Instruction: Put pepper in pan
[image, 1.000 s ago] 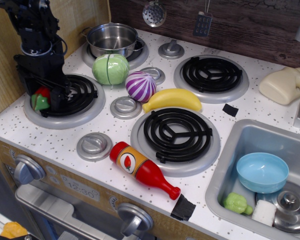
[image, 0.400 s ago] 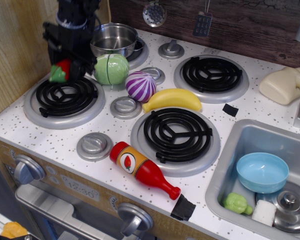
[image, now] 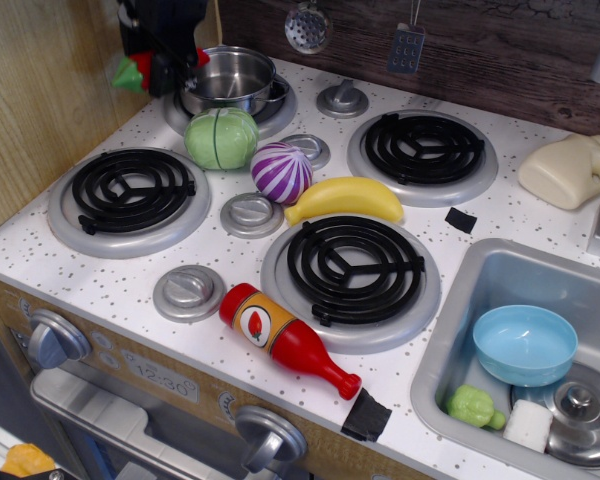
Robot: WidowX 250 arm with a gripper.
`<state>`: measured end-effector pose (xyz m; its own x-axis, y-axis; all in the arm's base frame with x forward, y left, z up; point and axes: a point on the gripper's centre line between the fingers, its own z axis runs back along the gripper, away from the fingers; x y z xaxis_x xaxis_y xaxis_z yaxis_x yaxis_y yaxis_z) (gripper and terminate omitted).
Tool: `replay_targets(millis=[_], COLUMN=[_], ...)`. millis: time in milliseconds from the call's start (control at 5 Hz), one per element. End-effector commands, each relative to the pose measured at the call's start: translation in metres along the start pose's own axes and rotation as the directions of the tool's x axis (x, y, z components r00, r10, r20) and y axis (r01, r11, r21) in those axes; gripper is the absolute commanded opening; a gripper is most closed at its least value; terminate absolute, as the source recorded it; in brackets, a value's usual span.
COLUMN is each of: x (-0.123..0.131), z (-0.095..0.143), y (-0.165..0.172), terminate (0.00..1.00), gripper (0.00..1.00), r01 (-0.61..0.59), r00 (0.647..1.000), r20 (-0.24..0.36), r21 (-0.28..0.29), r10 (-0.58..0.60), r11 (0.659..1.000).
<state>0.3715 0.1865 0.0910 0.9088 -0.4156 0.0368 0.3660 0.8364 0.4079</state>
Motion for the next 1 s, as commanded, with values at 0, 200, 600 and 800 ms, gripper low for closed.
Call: replay_targets(millis=[0, 200, 600, 800], x=[0.0214, 0.0307, 0.0307, 0.0307], z=[0.0080, 0.0089, 0.0089, 0.0089], y=[0.0277, 0.0281, 0.0281, 0.0281], terminate=[0.00, 0.00, 0.00, 1.00], gripper=[0.00, 1.00, 1.00, 1.00], r01=[0.203, 0.346, 0.346, 0.346], r00=[0.977, 0.924, 0.924, 0.924], r20=[0.070, 0.176, 0.176, 0.176], r21=[-0.003, -0.001, -0.001, -0.001], r10=[-0.202, -0.341, -0.341, -0.341], r11=[0.979, 0.938, 0.938, 0.938])
